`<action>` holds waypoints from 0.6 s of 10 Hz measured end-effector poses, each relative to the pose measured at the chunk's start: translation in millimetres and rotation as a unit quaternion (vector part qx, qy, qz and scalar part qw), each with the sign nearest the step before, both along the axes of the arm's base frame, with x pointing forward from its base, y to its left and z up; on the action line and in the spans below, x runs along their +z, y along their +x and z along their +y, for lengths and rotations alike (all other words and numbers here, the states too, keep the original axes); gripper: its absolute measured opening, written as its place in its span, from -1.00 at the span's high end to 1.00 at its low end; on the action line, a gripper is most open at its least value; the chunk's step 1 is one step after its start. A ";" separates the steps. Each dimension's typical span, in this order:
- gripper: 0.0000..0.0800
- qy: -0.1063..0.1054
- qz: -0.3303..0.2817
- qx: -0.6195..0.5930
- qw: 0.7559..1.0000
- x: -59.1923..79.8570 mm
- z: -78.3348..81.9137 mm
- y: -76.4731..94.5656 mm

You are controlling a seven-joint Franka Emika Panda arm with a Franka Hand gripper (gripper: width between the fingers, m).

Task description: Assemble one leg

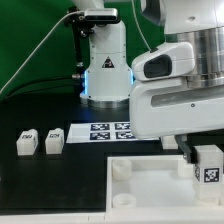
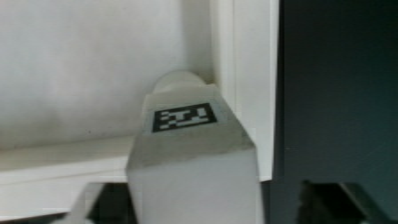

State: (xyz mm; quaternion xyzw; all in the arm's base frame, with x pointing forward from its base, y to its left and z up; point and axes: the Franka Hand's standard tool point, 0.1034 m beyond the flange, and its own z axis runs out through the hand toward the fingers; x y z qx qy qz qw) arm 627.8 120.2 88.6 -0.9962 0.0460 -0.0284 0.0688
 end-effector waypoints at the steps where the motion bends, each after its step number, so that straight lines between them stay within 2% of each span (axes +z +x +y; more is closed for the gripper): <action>1: 0.25 -0.001 0.000 0.000 1.000 -0.2 -1.9 0.2; 2: 0.25 0.001 0.003 -0.024 1.000 -0.3 -2.2 0.2; 4: 0.25 0.024 0.024 -0.186 0.982 0.9 -6.9 2.7; 6: 0.25 0.060 0.046 -0.374 0.925 -2.9 -15.8 3.6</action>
Offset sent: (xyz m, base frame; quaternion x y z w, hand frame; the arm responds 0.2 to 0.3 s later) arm 0.0107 -0.0072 0.0090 0.0323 0.0094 0.3993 0.9162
